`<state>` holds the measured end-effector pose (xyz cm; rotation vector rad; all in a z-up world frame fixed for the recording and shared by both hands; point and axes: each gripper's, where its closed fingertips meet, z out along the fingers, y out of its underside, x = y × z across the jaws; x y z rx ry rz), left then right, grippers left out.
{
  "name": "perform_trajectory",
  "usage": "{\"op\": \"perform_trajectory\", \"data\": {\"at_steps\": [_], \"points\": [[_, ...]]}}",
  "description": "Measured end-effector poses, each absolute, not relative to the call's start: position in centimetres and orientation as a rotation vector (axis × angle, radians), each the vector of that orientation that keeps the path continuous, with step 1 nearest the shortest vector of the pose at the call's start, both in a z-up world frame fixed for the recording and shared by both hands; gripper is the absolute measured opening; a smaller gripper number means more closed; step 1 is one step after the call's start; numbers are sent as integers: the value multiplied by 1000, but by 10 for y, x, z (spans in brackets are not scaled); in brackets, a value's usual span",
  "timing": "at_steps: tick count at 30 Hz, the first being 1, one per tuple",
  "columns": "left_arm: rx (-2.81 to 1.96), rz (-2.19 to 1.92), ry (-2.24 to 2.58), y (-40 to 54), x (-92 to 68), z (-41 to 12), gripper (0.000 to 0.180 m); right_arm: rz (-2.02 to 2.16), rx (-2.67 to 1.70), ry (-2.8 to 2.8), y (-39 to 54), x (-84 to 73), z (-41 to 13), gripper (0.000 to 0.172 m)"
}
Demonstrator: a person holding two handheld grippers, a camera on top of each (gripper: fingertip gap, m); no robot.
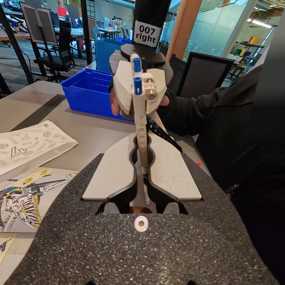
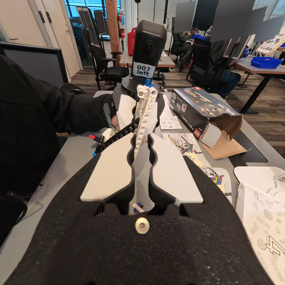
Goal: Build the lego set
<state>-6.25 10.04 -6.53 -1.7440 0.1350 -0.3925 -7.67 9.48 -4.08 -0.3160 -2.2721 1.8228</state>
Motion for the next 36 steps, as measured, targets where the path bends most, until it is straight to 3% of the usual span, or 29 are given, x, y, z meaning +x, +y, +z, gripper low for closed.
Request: {"op": "perform_trajectory", "data": {"at_steps": [9,16,23,36], "points": [[-1743,-242,147,72,-77,-41,8,1758,-435,-2232,129,-99,-52,18],[-1722,-186,37,37,-94,-61,8,1654,-583,-2350,150,-108,-128,19],[-1595,-233,-11,17,-104,-64,8,1331,-340,-2509,142,-89,-215,18],[-1437,-517,-57,12,-108,-81,8,1136,-175,-2743,125,-76,-254,24]]}}
